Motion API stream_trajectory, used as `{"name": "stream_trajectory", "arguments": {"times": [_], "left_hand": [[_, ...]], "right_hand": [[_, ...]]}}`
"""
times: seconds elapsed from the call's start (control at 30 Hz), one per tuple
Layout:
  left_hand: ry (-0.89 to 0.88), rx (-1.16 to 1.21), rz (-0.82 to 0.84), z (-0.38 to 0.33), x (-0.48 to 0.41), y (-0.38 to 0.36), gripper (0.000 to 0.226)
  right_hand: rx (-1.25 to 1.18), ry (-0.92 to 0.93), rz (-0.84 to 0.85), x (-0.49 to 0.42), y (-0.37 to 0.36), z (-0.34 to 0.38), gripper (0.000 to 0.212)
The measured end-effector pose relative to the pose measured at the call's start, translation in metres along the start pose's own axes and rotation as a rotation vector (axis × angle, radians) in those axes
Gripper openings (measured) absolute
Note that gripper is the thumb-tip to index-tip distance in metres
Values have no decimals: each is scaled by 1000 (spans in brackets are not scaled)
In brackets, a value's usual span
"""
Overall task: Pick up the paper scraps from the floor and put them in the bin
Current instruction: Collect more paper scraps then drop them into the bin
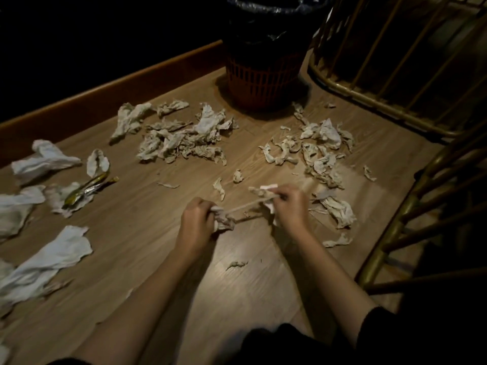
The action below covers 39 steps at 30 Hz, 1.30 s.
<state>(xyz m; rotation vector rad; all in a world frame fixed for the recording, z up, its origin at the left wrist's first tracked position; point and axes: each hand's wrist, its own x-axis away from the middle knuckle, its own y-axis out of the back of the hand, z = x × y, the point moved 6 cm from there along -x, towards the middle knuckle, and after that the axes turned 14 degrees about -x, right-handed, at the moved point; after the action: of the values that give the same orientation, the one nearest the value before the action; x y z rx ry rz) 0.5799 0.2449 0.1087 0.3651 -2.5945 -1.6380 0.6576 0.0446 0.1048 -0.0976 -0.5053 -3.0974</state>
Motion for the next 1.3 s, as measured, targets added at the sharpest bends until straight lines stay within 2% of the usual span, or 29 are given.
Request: {"name": "stream_trajectory", "arguments": {"times": [0.13,0.23,0.33,0.4,0.5,0.57,0.6,0.67,0.73,0.8,0.87,1.03,1.1,1.2,1.3], "left_hand": [[32,-4,-11,6,0,2,20],[-9,16,38,-6,2,-12,21],[-93,7,59,-34,1,-28,19],[-104,-102,101,-47,0,-42,31],[-29,-265,278,-46,3,-61,56],[-36,-277,310,-42,5,-66,48],[-61,-220,286,-42,6,-66,37],[-102,-89,253,-45,8,-65,18],[-108,-44,251,-44,8,-64,21],[-93,-47,238,-39,5,-58,21],[-54,-40,186,-28,1,-45,21],[108,-5,-61,5,0,14,17],[185,20,-64,19,0,20,13],[226,-177,89,42,-2,0,35],[210,-286,236,41,5,-20,65]], "right_hand": [[44,22,-154,-18,33,21,24],[212,36,-278,-17,65,5,27],[441,-112,-375,-4,98,-33,23],[487,-283,-296,7,103,-59,27],[452,-392,-103,22,85,-77,59],[490,-399,4,31,69,-76,74],[522,-380,40,37,62,-75,72],[587,-259,44,49,49,-71,56],[571,-60,-23,63,37,-68,41],[511,48,-34,72,27,-70,39],[438,85,-30,63,23,-66,38],[233,89,43,18,-16,-26,32],[194,133,77,2,-46,-8,33],[238,205,115,-22,-91,14,35],[393,135,241,-38,-127,15,36]]}}
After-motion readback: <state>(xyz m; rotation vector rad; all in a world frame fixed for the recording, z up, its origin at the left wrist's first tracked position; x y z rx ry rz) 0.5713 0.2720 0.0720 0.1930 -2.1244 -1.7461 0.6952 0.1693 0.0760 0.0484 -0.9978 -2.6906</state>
